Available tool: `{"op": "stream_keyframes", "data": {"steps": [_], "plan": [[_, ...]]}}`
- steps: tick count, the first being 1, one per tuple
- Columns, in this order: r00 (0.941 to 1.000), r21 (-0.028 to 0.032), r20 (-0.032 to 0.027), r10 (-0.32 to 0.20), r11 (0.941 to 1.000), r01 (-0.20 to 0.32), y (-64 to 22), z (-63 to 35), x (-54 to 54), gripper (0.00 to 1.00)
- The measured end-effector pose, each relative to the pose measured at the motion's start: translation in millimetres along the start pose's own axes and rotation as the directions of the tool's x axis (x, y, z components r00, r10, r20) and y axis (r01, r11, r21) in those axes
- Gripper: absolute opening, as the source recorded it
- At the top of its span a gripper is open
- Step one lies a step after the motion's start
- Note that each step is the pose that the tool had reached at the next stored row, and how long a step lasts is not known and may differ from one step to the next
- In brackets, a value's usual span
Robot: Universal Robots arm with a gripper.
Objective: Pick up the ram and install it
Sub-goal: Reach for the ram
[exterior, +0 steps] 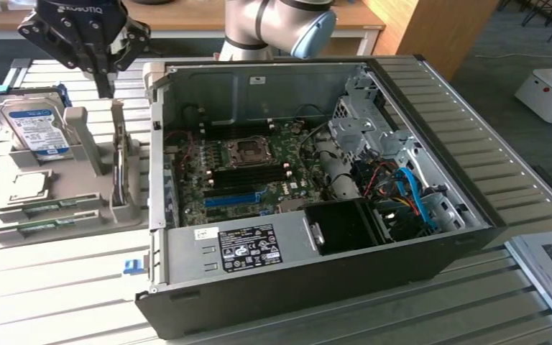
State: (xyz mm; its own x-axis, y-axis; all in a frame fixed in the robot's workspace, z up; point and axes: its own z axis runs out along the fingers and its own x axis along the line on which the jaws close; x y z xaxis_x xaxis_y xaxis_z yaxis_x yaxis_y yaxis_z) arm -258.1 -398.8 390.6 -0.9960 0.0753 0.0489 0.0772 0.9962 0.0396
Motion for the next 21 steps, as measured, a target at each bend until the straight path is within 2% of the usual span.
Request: {"op": "stream_keyframes", "data": {"steps": [21], "plan": [[1.0, 0.0, 0.0, 0.0, 1.0, 0.0, -2.9, 1.7, 37.7, 0.1]]}}
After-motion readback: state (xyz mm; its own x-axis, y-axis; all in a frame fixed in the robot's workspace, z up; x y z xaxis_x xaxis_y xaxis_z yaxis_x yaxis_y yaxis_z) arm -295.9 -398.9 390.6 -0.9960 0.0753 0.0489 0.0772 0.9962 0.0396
